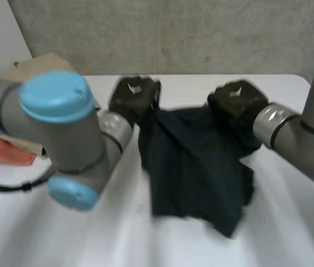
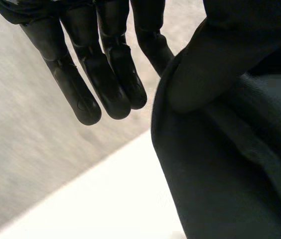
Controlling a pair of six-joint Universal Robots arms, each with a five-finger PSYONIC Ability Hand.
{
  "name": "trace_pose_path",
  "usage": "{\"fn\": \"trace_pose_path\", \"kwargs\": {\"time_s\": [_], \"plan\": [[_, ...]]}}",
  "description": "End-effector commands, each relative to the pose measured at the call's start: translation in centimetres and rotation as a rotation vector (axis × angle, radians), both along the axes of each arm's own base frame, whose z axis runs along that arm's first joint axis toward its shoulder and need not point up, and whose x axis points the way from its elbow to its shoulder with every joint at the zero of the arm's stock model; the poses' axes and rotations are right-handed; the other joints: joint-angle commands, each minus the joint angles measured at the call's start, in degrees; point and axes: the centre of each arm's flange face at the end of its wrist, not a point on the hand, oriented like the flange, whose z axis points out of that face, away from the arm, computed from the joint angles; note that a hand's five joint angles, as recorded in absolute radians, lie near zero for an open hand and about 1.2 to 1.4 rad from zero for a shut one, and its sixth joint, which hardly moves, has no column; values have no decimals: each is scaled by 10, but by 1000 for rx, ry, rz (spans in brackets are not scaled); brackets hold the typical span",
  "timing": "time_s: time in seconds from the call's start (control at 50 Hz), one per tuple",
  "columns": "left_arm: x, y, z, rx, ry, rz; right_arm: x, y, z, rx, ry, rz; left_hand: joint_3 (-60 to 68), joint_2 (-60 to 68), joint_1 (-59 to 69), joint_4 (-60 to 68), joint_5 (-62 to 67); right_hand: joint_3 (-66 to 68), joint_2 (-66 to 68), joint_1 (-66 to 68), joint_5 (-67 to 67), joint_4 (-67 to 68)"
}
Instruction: Fold the laundry.
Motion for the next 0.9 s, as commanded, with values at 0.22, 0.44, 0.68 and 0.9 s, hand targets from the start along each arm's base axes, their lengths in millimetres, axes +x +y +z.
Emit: {"fn": "trace_pose_path", "kwargs": {"time_s": [0.22, 0.44, 0.68, 0.9], "plan": [[29, -67, -10, -117, -75, 113, 39, 48, -25, 345, -217, -3, 119, 117, 155, 115, 127, -47, -36, 22, -18, -53], [25, -70, -27, -128, -108, 117, 26, 26, -9, 206, -163, -56, -499, -502, -463, -503, -492, -577, -566, -508, -548, -583], [71, 13, 11, -82, -100, 128, -19, 71, -13, 197, 133, -30, -483, -485, -447, -487, -475, -536, -525, -467, -507, -542], [115, 76, -44, 277, -114, 173, -30, 87, -67, 331, 96, -75, -296, -298, -260, -300, -289, -447, -436, -378, -418, -453]]}}
